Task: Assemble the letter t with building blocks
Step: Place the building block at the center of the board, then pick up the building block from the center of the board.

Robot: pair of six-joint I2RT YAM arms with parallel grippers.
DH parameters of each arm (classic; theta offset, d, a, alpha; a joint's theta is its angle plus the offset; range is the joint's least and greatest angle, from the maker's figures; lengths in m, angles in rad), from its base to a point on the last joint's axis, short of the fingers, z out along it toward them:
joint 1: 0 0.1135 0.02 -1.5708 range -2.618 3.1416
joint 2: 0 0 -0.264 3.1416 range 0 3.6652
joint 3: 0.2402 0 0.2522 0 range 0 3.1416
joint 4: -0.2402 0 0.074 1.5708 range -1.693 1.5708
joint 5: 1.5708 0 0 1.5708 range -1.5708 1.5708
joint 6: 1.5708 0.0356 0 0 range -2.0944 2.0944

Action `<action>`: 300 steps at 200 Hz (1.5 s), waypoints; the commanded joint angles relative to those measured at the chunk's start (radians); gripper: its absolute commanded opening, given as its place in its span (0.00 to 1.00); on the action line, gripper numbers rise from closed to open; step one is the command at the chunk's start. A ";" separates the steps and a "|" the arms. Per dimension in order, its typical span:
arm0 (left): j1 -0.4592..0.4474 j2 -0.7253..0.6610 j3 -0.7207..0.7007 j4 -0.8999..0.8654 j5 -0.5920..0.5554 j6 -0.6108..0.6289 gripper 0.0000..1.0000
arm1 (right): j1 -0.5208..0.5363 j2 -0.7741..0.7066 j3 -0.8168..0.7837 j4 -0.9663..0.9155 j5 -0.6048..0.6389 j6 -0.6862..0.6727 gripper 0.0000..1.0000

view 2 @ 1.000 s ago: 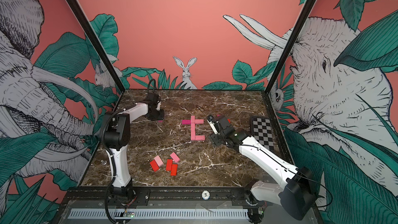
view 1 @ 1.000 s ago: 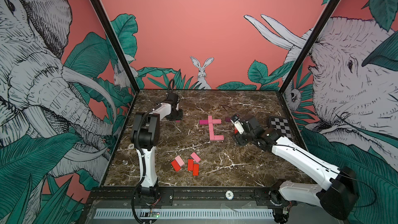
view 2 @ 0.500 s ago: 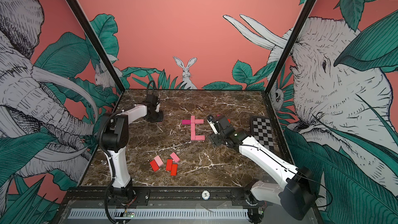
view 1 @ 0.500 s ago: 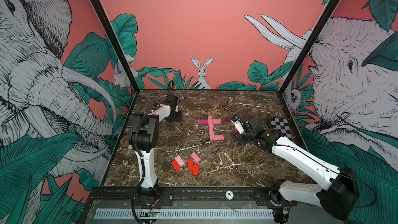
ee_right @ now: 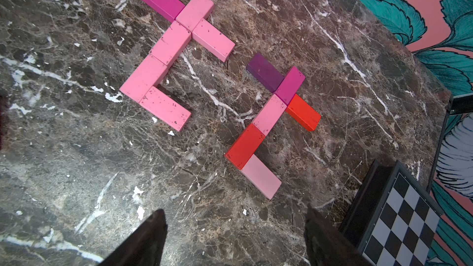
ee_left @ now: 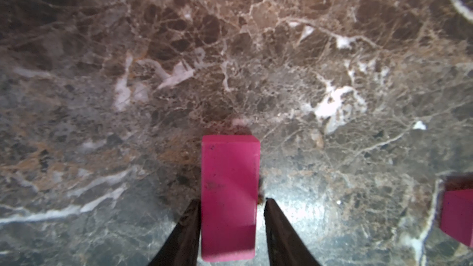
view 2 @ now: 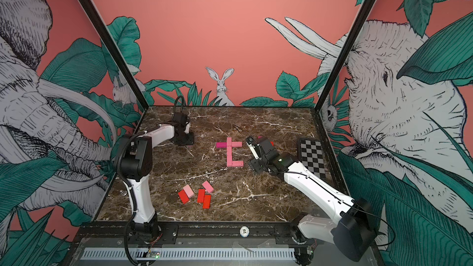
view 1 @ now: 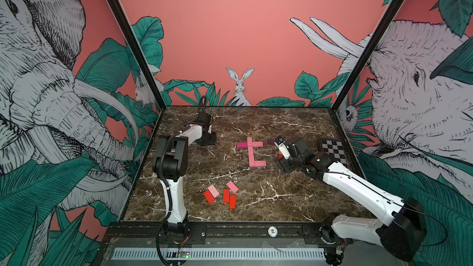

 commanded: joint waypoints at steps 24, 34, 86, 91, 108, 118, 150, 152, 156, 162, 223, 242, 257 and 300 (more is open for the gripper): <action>0.001 -0.027 -0.013 -0.058 0.031 -0.004 0.43 | -0.004 -0.005 0.004 -0.007 0.011 0.019 0.83; 0.000 -0.030 -0.014 -0.059 0.030 -0.004 0.44 | -0.004 -0.004 0.003 -0.005 0.009 0.018 0.83; 0.000 -0.104 -0.033 -0.085 -0.009 0.032 0.65 | -0.004 0.007 0.007 -0.002 -0.003 0.016 0.89; 0.000 -0.116 -0.034 -0.094 -0.010 0.039 0.67 | -0.004 0.008 0.007 -0.002 -0.005 0.016 0.90; 0.001 -0.163 -0.049 -0.125 -0.006 0.072 0.71 | -0.004 0.007 0.009 0.000 -0.005 0.014 0.91; 0.001 -0.200 -0.062 -0.149 0.006 0.087 0.72 | -0.004 0.005 0.008 0.003 -0.003 0.014 0.91; -0.017 -0.351 -0.166 -0.188 0.056 0.119 0.74 | -0.004 0.002 0.005 0.017 -0.001 0.013 0.91; -0.020 -0.360 -0.173 -0.194 0.051 0.120 0.74 | -0.004 0.002 0.003 0.017 -0.001 0.013 0.91; -0.032 -0.381 -0.186 -0.205 0.036 0.117 0.74 | -0.004 0.002 0.003 0.020 0.001 0.014 0.91; -0.050 -0.409 -0.205 -0.227 -0.004 0.109 0.74 | -0.004 0.002 0.005 0.020 0.003 0.012 0.92; -0.339 -0.675 -0.408 -0.381 -0.195 -0.113 0.78 | -0.005 0.015 0.012 0.026 0.011 0.009 0.91; -0.413 -0.772 -0.474 -0.354 -0.188 -0.231 0.80 | -0.005 0.024 0.015 0.032 0.006 0.008 0.91; -0.468 -0.823 -0.519 -0.331 -0.190 -0.317 0.79 | -0.005 0.033 0.018 0.034 0.003 0.008 0.91; -0.626 -0.828 -0.606 -0.262 -0.182 -0.524 0.79 | -0.005 0.047 0.025 0.035 -0.003 0.008 0.91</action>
